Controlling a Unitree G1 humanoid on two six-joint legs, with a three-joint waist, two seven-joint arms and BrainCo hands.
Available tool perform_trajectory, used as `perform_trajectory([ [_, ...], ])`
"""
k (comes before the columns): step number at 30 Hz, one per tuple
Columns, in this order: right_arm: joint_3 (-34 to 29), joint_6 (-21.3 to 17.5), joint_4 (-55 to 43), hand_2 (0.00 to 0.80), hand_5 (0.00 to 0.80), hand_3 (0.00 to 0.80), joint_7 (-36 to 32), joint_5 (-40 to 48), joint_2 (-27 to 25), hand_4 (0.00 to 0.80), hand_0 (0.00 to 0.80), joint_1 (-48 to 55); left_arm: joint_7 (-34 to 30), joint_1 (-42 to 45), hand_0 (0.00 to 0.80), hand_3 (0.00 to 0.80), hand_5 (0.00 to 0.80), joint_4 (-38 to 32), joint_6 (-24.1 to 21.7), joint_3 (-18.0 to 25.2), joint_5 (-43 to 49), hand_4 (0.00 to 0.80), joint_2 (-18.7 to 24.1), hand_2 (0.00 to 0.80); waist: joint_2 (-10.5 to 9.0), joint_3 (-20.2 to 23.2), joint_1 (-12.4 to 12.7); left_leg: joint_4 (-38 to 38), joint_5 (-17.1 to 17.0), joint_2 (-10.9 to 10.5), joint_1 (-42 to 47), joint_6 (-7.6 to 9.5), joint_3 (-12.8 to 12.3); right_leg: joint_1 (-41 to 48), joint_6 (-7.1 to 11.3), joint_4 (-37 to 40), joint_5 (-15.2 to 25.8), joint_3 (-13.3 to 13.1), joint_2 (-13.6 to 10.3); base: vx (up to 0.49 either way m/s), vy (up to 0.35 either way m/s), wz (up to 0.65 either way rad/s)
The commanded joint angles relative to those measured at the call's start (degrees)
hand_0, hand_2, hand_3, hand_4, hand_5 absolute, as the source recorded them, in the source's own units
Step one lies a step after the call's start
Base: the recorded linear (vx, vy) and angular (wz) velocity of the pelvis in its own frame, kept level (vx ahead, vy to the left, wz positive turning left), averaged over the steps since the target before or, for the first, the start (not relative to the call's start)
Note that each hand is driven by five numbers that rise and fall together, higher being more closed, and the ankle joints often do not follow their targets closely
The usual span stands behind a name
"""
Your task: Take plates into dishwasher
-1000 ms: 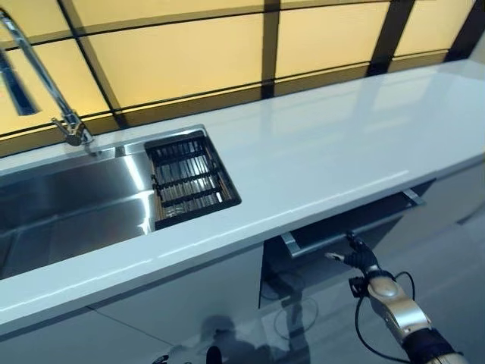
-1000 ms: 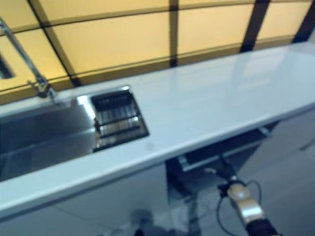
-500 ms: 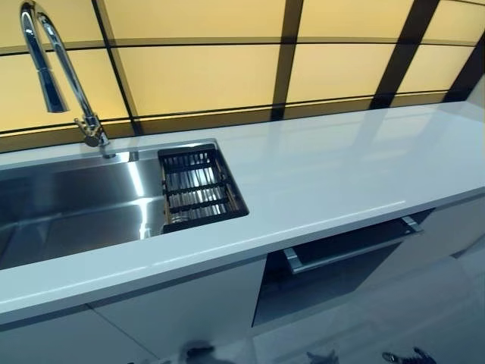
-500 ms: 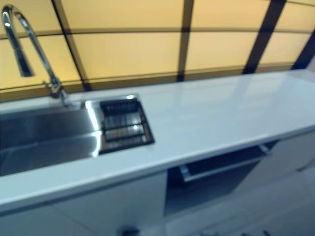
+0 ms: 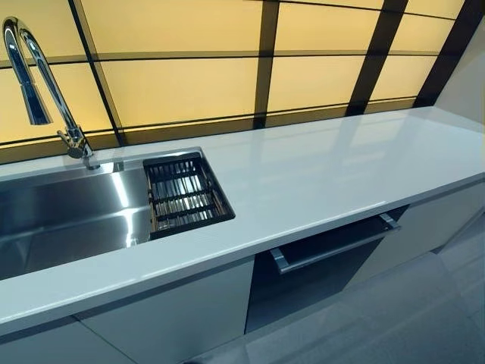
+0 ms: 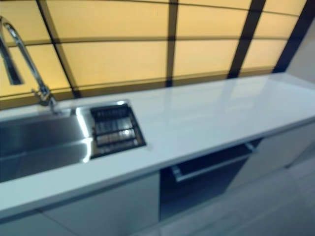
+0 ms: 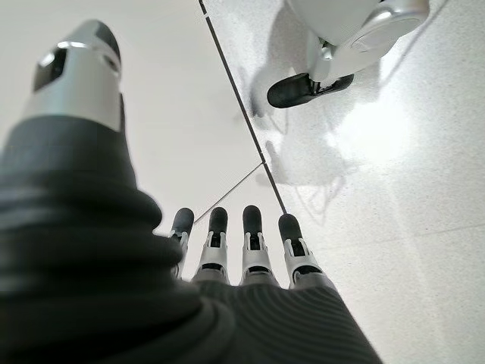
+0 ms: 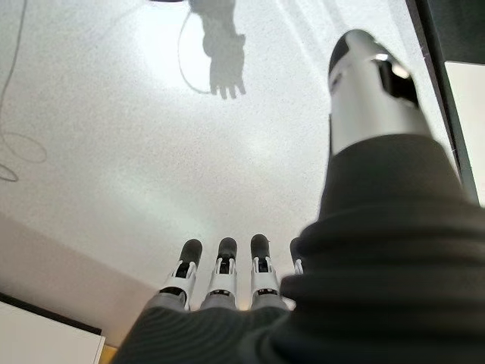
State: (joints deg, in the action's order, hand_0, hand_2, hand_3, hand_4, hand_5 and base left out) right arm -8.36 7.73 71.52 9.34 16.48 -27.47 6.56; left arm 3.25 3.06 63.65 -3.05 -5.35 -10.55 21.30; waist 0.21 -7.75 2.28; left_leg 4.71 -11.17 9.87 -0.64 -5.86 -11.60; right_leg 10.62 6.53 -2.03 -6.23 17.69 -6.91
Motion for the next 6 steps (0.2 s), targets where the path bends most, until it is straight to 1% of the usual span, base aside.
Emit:
perform_trajectory([
  [1, -1.2, -1.6, 0.6, 0.0, 0.0, 0.0, 1.0, 1.6, -0.7, 0.0, 0.0, -4.2, -0.8, -4.2, 0.0, 0.0, 0.0, 1.0, -0.9, 2.7, -2.3, 0.0, 1.2, 0.0, -0.4, -2.1, -0.2, -1.6, 2.5, 3.0, -0.3, -2.02, -1.2, -2.0, -1.3, -1.2, 1.7, -1.9, 0.6, 0.0, 0.0, 0.0],
  [6, -0.8, -2.0, 0.3, 0.0, 0.0, 0.0, 0.8, 1.7, -0.6, 0.0, 0.0, -4.6, -0.4, -4.3, 0.0, 0.0, 0.0, 0.9, -0.9, 2.4, -2.1, 0.0, 1.2, 0.0, -0.29, -1.8, -0.2, -1.6, 2.5, 3.0, -0.3, -2.12, -1.3, -1.9, -1.25, -0.9, 1.8, -1.8, 0.7, 0.0, 0.0, 0.0],
])
